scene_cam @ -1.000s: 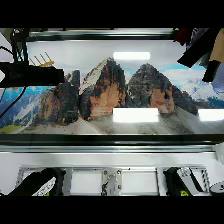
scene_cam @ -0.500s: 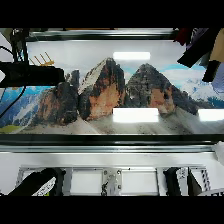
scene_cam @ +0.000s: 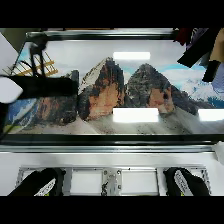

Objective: Fold the clothes and pants, and hang the long-sleeved shirts on hangers.

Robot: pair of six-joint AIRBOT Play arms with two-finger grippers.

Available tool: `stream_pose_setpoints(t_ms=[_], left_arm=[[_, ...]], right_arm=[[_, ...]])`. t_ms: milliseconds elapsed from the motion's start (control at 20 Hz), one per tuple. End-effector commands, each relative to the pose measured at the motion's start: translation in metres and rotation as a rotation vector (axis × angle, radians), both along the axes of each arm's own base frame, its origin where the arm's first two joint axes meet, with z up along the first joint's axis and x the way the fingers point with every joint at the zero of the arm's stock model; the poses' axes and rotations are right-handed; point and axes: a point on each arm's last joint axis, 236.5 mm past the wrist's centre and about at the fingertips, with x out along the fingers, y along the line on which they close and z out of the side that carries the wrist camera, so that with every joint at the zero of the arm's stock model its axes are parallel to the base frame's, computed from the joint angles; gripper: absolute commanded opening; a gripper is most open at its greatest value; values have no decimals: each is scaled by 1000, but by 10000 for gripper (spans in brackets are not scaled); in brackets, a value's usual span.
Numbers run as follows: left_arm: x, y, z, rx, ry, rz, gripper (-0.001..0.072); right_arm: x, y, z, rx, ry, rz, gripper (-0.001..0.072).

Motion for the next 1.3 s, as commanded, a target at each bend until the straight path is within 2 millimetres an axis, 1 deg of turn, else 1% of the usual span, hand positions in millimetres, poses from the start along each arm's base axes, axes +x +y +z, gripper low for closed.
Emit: stream_pose_setpoints(t_ms=[0, 100, 200, 300, 350, 400, 450, 550, 600, 1250], left_arm=[[-24, -36, -18, -29, -20, -89, 17], [-37, -51, -27, -22, -4, -142, 17], [-47, -61, -33, -16, 9, -178, 17], [-54, -68, -34, -13, 13, -203, 17], [-55, -70, -34, -12, 12, -210, 17], [-56, -70, -34, -12, 13, -212, 17], [-56, -70, -34, -12, 13, -212, 17], [-56, -70, -35, -12, 13, -211, 17], [-56, -70, -35, -12, 13, -211, 17], [-55, -70, -35, -13, 13, -211, 17]], right_arm=[[-41, 134, -92, -3, 253, 434, 524], [-65, 181, -129, -8, 353, 579, 524], [-85, 215, -153, -22, 420, 685, 524], [-97, 236, -166, -34, 457, 750, 524], [-100, 241, -170, -37, 471, 767, 523], [-102, 245, -174, -40, 481, 778, 521], [-103, 247, -176, -41, 488, 784, 444], [-102, 247, -176, -41, 489, 783, 58], [-102, 247, -176, -40, 490, 783, 23], [-102, 247, -176, -41, 490, 783, 23]])
